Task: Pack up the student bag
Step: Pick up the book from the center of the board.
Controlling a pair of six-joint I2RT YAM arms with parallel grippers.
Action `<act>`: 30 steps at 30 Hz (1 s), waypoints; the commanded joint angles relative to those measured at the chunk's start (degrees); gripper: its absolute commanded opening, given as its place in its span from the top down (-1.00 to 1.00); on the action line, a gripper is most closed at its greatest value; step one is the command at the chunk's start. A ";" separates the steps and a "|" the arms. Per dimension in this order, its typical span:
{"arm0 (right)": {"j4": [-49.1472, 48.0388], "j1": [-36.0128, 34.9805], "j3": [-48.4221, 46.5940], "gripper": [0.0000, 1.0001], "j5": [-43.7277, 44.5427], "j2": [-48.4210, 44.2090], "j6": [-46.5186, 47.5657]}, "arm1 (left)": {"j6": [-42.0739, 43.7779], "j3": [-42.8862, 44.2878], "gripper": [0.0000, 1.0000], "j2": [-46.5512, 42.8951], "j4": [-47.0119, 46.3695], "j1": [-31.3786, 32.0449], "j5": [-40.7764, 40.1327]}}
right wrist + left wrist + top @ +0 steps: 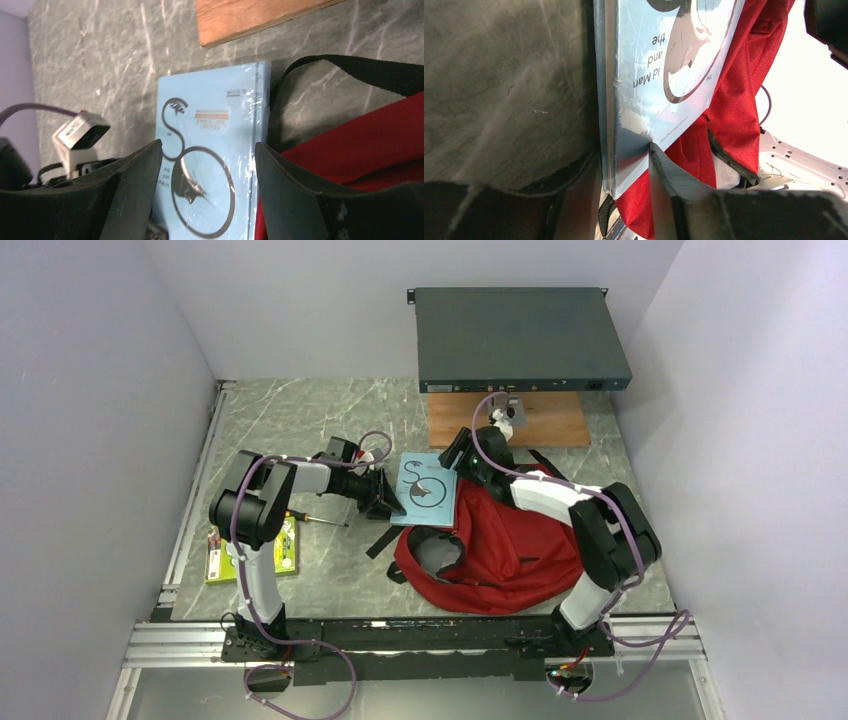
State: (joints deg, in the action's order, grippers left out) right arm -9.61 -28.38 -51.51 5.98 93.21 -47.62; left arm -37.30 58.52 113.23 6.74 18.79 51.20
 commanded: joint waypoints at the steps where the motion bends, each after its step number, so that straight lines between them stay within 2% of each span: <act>1: -3.55 1.13 -3.03 -0.40 1.15 3.55 -0.90 | 0.31 0.22 0.26 1.22 0.23 0.37 -0.05; 5: -5.40 1.96 -1.49 -0.40 -1.19 4.75 -2.70 | -2.24 -0.71 0.29 0.78 -3.89 0.37 3.52; 13: -7.90 2.28 0.41 -0.38 -5.66 8.12 -5.34 | -4.27 -1.03 -0.13 -0.69 -9.27 0.29 7.51; 17: -9.62 2.28 1.38 -0.34 -7.27 8.92 -6.25 | -7.40 -2.05 -0.17 -0.80 -15.33 0.22 10.23; 21: -9.85 2.28 2.07 -0.33 -7.51 8.41 -6.20 | -12.93 -4.65 0.03 -1.85 -25.38 -0.10 12.17; 26: -8.34 2.19 2.96 -0.33 -8.36 5.42 -3.66 | -18.43 -7.92 0.37 -3.65 -36.02 -1.80 12.59; 27: -6.77 2.11 2.94 -0.33 -8.49 4.33 -2.44 | -18.99 -8.38 0.47 -4.23 -37.43 -2.29 12.56; 29: -3.20 1.89 2.34 -0.34 -8.46 1.82 0.68 | -18.68 -9.07 0.87 -5.66 -37.44 -2.96 11.90; 30: -1.05 1.66 1.72 -0.36 -8.52 0.40 2.57 | -17.60 -9.24 1.00 -6.63 -35.90 -3.23 11.10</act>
State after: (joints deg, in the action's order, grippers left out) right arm -17.32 -26.09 -49.43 -1.21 99.74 -51.16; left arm -54.35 49.80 112.29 -22.17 16.58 61.25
